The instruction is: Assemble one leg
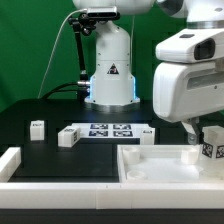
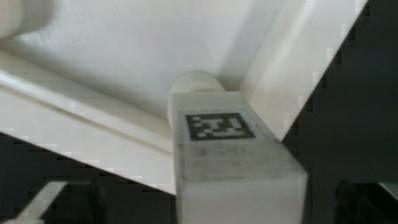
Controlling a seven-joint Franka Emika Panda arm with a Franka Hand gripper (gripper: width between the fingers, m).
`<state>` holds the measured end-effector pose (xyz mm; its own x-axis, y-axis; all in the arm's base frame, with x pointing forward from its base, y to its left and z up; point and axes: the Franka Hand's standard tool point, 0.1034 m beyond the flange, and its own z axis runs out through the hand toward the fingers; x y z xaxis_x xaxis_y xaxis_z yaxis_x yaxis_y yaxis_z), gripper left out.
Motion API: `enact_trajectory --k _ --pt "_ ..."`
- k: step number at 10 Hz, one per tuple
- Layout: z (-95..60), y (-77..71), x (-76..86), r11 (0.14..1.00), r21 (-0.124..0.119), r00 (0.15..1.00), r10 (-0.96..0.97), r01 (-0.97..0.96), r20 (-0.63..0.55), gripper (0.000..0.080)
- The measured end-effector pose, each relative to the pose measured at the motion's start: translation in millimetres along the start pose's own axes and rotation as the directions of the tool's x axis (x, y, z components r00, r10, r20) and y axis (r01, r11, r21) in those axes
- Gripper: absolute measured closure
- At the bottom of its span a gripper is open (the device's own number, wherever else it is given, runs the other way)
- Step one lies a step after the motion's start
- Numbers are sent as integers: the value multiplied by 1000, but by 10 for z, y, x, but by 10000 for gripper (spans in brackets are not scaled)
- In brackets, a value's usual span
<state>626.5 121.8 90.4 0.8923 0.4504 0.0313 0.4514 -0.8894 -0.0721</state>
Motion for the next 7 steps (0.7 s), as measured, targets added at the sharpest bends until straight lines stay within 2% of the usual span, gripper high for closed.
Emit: enact_trajectory --k 1,2,3,4,5,7 --pt "2 -5 20 1000 -4 1000 -4 3 -14 150" --pt "6 -5 17 1000 -4 1000 -3 3 -14 285" --pt "6 -5 17 1000 -4 1000 -3 3 -14 285" --pt "8 -5 16 1000 -3 1000 -3 3 -14 423" --pt "7 1 15 1000 -4 1000 -2 2 -14 508" --pt "7 2 16 1000 -3 1000 16 -16 -15 508"
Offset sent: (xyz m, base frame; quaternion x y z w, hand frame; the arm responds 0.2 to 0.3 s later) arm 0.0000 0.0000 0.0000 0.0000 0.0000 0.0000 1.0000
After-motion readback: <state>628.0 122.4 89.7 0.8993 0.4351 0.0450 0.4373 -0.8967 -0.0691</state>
